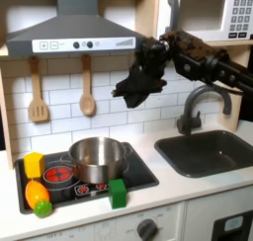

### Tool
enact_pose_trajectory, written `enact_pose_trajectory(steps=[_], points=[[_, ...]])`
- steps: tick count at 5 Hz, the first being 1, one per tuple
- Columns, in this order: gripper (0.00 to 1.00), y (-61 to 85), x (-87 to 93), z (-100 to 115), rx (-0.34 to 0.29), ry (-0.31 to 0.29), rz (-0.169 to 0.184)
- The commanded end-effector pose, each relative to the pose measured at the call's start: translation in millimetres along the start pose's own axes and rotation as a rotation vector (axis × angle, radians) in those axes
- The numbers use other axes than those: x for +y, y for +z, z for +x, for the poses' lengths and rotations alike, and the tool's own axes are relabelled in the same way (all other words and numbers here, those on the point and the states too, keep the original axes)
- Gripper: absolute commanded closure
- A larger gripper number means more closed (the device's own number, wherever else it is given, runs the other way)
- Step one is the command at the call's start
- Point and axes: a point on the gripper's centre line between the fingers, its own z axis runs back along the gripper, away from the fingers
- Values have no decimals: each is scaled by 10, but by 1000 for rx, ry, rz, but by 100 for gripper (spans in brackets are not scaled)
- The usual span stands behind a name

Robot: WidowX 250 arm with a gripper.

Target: Push button

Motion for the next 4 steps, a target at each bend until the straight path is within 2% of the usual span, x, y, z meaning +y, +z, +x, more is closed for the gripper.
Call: enact_pose_trajectory(steps=[1,2,4], points=[[100,14,189,318,-85,13,12],[100,50,271,456,-121,17,19],[100,47,334,677,-172,35,11]])
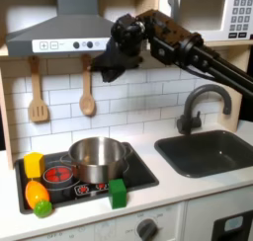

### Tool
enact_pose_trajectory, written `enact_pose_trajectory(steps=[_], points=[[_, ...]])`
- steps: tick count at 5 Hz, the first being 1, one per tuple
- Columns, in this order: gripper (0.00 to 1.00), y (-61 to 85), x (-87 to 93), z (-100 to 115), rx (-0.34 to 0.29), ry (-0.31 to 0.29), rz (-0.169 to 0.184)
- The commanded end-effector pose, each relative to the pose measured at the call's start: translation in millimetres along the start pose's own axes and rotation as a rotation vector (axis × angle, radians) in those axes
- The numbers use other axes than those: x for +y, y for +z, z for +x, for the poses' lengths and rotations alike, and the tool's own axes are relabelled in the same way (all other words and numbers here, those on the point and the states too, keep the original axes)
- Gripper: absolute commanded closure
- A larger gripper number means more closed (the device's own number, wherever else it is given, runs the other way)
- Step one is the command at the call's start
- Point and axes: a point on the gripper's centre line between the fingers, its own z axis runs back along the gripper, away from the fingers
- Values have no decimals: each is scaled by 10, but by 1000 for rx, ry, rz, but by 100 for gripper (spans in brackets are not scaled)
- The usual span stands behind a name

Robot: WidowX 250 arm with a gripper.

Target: Push button

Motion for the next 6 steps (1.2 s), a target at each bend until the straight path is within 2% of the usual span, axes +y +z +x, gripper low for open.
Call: enact_pose_trajectory(steps=[1,2,4,6], points=[[100,-13,39,217,-51,17,-6],[100,-43,21,305,-72,9,-13],[100,-48,86,462,-107,22,-5],[100,-69,50,560,-127,23,-16]])
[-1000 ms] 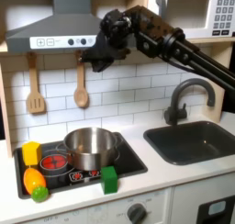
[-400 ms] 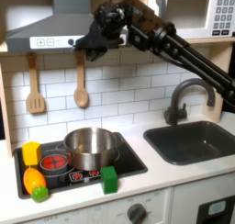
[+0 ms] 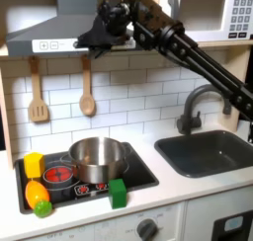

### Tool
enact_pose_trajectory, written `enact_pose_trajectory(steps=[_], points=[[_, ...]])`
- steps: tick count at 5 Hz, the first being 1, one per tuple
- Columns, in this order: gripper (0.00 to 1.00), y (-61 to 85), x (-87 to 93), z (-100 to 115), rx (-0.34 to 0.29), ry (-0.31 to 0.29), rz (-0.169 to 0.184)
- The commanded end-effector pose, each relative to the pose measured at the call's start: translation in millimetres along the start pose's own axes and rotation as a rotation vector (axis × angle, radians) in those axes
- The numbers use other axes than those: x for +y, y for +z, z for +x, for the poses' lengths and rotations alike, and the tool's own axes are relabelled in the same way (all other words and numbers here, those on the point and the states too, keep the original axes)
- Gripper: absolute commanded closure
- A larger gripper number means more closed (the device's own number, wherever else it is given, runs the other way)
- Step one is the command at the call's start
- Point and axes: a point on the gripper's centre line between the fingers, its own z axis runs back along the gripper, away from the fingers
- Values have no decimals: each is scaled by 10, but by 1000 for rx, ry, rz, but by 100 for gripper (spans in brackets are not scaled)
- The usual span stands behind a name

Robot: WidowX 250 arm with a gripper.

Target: Push button

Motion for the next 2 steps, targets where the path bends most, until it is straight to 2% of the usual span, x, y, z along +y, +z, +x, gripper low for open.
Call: enact_pose_trajectory(steps=[1,2], points=[[100,-61,-4,65,-8,11,-6],[100,-137,6,63,-5,18,-7]])
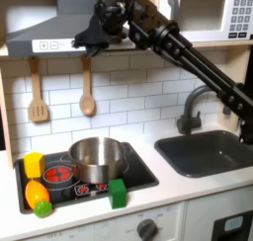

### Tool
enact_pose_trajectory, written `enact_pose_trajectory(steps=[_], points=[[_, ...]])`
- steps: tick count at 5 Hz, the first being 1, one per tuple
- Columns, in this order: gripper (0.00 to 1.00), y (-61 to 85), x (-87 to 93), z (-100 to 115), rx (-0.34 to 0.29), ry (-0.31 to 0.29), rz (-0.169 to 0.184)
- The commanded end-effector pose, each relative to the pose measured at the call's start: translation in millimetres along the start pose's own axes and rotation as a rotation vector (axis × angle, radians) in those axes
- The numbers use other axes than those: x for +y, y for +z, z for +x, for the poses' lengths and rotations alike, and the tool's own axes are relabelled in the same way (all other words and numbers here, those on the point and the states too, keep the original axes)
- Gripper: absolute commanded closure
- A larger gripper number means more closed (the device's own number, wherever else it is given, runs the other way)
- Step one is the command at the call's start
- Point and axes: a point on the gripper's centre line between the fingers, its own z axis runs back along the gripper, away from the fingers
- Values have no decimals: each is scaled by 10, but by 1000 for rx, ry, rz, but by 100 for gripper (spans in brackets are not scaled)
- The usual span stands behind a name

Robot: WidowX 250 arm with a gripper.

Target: Push button

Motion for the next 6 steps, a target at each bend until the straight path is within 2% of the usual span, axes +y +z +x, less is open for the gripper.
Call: enact_pose_trajectory(steps=[1,6], points=[[100,-77,-4,19,-1,1,-3],[100,-98,-34,25,0,-6,-6]])
